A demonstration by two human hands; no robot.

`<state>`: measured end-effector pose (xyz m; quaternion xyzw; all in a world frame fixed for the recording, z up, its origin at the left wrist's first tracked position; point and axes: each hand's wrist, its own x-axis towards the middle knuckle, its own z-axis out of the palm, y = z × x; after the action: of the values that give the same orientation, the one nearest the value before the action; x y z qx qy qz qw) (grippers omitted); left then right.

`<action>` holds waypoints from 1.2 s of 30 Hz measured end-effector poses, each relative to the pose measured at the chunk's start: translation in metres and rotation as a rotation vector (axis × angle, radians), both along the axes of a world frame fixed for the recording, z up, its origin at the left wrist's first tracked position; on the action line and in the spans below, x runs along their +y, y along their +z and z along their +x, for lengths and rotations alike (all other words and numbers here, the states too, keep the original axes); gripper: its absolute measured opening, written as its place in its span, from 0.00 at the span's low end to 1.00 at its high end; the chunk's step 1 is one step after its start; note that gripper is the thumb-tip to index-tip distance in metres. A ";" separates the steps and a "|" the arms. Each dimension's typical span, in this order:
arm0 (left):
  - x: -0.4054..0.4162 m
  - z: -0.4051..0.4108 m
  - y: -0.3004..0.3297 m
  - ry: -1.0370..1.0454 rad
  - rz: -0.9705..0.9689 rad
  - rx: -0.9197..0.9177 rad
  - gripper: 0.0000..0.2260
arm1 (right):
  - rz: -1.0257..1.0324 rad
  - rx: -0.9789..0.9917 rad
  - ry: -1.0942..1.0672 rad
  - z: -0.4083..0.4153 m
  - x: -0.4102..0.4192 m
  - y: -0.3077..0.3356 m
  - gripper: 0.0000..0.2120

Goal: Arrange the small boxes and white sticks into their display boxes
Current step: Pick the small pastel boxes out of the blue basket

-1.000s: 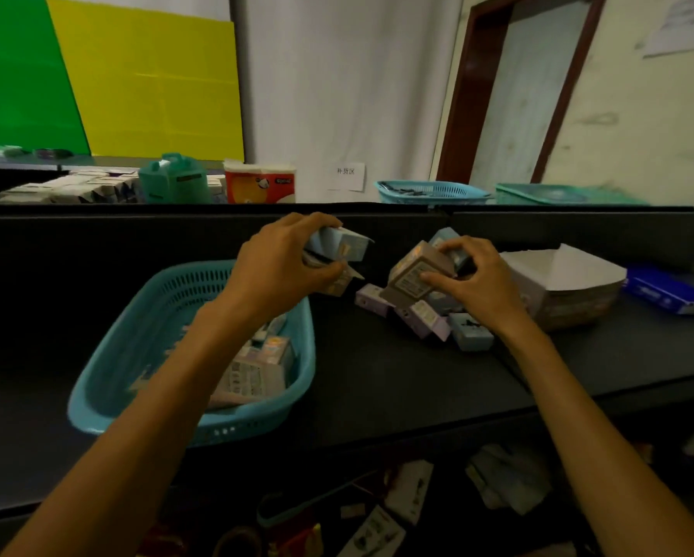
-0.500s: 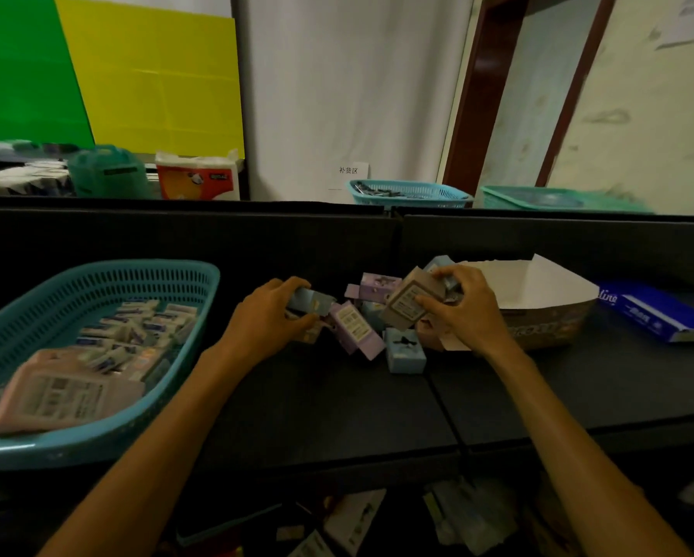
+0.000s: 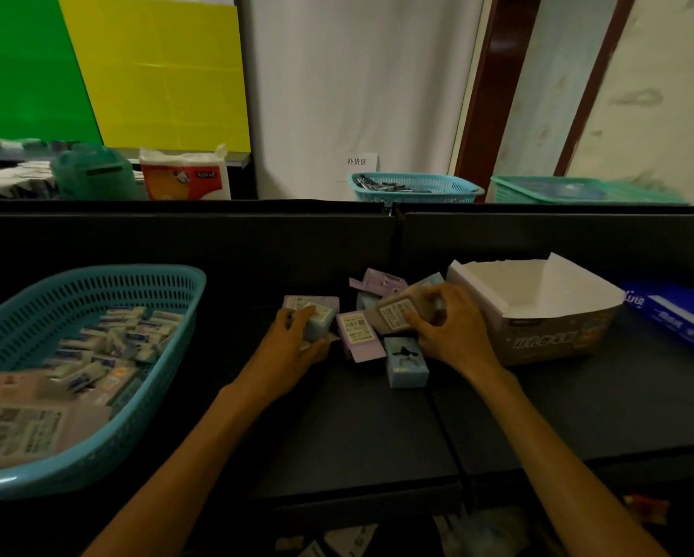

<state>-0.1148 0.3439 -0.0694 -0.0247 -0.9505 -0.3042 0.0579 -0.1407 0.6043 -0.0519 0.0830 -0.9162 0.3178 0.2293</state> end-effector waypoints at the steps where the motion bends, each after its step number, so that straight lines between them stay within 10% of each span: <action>1: 0.000 -0.001 0.000 -0.010 -0.021 -0.012 0.31 | 0.066 -0.008 -0.017 -0.001 0.003 0.000 0.17; 17: 0.011 -0.001 0.058 -0.090 -0.550 0.105 0.32 | 0.368 -0.016 0.098 0.017 -0.005 0.038 0.30; 36: -0.137 0.100 0.109 0.186 -0.570 0.072 0.33 | 0.437 0.075 0.488 0.050 -0.167 0.054 0.27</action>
<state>-0.0153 0.2071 0.0393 0.0366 -0.9931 -0.0173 0.1099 -0.0911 0.4373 0.0017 0.3587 -0.9069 0.1560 0.1566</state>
